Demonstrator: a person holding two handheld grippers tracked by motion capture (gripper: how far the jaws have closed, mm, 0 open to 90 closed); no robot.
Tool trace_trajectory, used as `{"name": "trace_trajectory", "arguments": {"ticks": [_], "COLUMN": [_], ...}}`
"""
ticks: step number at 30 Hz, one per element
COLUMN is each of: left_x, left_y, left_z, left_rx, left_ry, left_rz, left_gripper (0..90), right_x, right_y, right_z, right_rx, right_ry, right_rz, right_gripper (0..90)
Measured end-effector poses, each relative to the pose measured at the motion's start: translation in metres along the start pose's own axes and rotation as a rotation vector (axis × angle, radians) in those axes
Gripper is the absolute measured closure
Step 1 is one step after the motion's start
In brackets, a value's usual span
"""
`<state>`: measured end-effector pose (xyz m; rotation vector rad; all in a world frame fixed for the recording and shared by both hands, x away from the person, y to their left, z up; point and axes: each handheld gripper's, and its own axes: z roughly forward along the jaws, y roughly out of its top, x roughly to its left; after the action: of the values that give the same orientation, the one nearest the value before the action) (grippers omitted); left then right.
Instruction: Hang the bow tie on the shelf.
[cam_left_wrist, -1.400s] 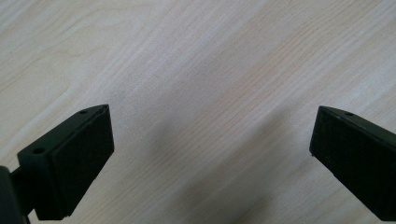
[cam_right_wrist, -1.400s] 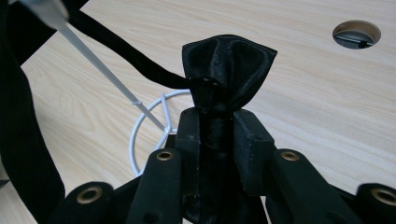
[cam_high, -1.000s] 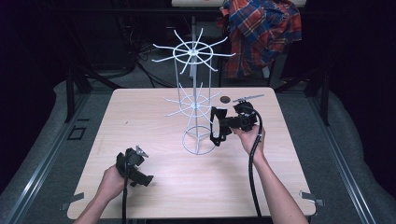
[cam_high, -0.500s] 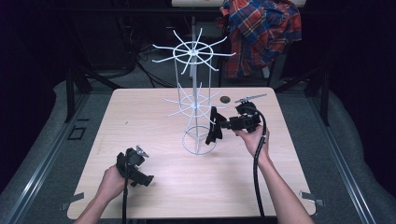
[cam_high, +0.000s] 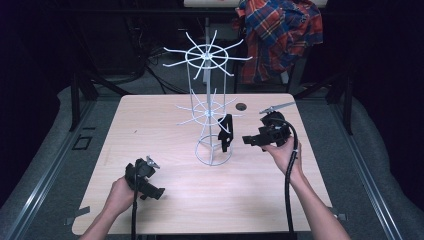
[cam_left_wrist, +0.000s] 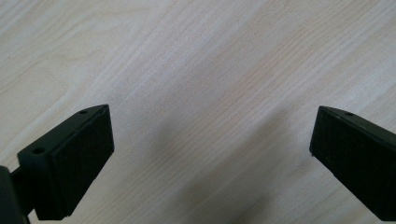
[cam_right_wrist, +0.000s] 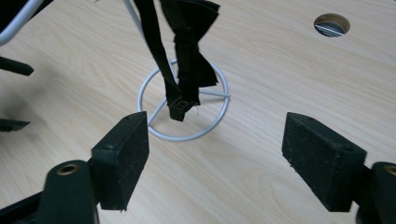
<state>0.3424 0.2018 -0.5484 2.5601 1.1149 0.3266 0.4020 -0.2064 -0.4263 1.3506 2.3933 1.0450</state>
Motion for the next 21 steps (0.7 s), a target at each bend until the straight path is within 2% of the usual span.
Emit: {"name": "trace_trajectory", "arguments": {"ticks": [5, 12, 16, 17, 21], "left_x": [-0.001, -0.001, -0.001, -0.001, -0.001], "left_y": [0.0, 0.001, 0.001, 0.001, 0.001], "left_z": [0.001, 0.001, 0.001, 0.001, 0.001], "left_rx": [0.004, 0.005, 0.006, 0.006, 0.01], "left_ry": [0.003, 0.006, 0.007, 0.008, 0.013], "left_rz": [-0.001, -0.001, -0.001, -0.001, 0.003], "left_gripper": [0.0, 0.0, 0.0, 0.0, 0.0], "right_x": [0.003, 0.006, 0.006, 0.006, 0.003], "right_y": [-0.012, -0.027, -0.042, -0.051, -0.066], "right_z": [-0.018, -0.036, -0.044, -0.047, -0.049], "right_rx": [0.012, 0.017, 0.049, 0.064, 0.08], "right_ry": [-0.009, -0.028, -0.038, -0.045, -0.045], "right_rz": [-0.033, -0.066, -0.087, -0.092, -0.087], "right_gripper": [16.1, 15.0, 14.2, 13.9, 13.3]}}
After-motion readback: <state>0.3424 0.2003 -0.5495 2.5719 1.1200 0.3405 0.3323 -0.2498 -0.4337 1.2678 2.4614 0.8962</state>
